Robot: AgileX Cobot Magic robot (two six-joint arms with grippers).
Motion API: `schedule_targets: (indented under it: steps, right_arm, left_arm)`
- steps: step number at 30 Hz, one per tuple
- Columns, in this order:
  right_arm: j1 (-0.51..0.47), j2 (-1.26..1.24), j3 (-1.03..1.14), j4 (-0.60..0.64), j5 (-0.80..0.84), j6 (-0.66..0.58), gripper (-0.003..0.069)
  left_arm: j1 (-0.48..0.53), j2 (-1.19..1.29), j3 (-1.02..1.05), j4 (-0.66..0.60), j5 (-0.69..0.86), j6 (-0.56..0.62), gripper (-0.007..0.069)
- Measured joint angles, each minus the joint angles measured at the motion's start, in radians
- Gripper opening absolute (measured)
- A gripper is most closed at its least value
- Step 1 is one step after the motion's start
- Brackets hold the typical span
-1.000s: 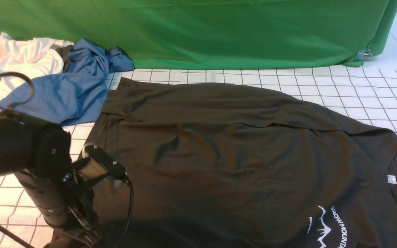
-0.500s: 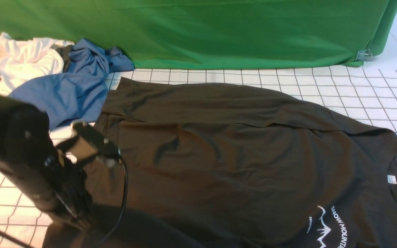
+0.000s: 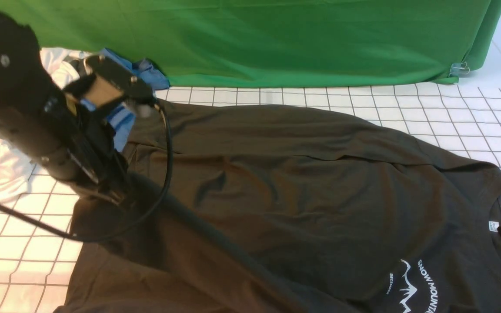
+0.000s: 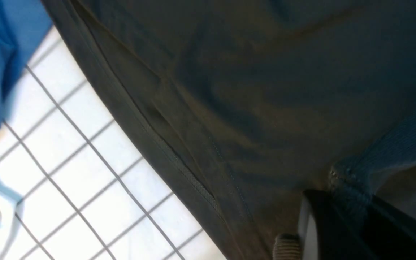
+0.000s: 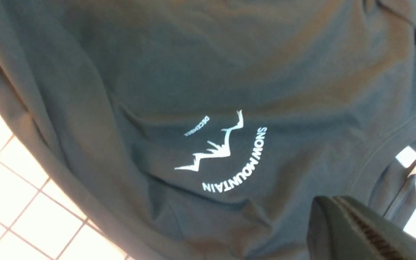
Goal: Fold a long-sleeved shirt over a white checkered tablecloth.
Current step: 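Fold the left side of the black T-shirt inward over its body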
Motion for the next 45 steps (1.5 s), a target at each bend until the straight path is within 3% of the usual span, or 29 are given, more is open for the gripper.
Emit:
schedule_targets:
  steps: [5, 9, 14, 16, 24, 32, 38, 45]
  right_arm:
    - [0.065, 0.033, 0.001, 0.000, 0.016, -0.019, 0.0022]
    - [0.156, 0.056, 0.035, 0.000, 0.018, -0.038, 0.0082]
    - [0.271, 0.126, 0.137, 0.000, -0.047, -0.036, 0.0256]
    - [0.294, 0.162, 0.148, 0.001, -0.081, -0.010, 0.0294]
    - [0.307, 0.193, 0.148, 0.000, -0.173, 0.026, 0.0318]
    - [0.335, 0.193, 0.148, 0.001, -0.173, 0.001, 0.0403]
    - [0.357, 0.194, 0.148, 0.002, -0.201, 0.003, 0.0411]
    - [0.357, 0.194, 0.148, 0.002, -0.227, 0.008, 0.0411]
  left_arm:
    - [0.000, 0.024, -0.004, 0.000, 0.007, 0.000, 0.0010]
    - [0.000, 0.039, -0.004, 0.000, 0.007, 0.000, 0.0010]
    - [0.000, 0.057, -0.004, 0.000, 0.007, 0.001, 0.0010]
    - [0.000, 0.061, -0.004, 0.000, 0.006, 0.001, 0.0010]
    - [0.000, 0.066, -0.006, 0.011, -0.006, -0.033, 0.0010]
    - [0.000, 0.104, -0.009, 0.044, 0.004, -0.047, 0.0010]
    - [0.000, 0.146, -0.010, 0.050, 0.011, -0.054, 0.0010]
    - [0.000, 0.248, -0.010, 0.090, -0.092, -0.057, 0.0018]
